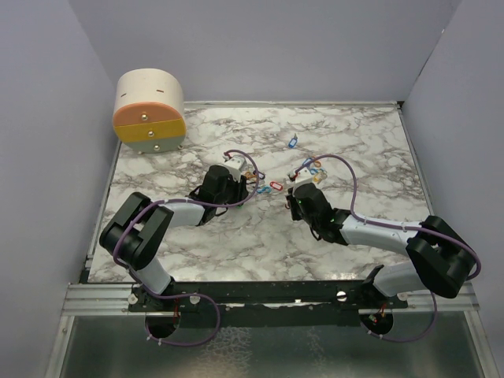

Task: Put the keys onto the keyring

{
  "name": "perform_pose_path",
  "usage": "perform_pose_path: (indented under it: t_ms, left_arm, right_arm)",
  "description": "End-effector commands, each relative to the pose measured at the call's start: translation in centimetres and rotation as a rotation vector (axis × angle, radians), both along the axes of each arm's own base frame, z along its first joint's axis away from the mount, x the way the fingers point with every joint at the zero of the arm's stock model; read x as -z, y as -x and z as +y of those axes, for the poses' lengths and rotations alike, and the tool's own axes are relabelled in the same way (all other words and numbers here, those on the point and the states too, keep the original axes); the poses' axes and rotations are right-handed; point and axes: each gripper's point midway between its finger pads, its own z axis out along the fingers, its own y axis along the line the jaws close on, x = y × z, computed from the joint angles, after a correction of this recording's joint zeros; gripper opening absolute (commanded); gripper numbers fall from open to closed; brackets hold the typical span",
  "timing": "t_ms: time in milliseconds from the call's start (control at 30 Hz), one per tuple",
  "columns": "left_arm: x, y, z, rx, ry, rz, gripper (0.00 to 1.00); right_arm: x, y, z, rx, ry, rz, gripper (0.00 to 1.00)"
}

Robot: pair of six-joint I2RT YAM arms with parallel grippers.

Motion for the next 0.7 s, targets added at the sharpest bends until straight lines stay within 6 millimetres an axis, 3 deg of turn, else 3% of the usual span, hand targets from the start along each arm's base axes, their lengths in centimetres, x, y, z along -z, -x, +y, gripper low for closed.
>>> perform_pose_path:
  t_ms: [0,667]
  left_arm:
    - [-0.3,-0.5,0.4,-0.021,-0.005,-0.019,0.41]
    - [0.8,-0.8,-0.4,0.011,-0.004,-0.001,0.36]
  right_arm:
    - [-1.2,-0.5,0.0,0.024,-0.027,-0.046,0.01]
    - [-1.2,-0.5,0.0,0.024,-0.026,-0.045,0.01]
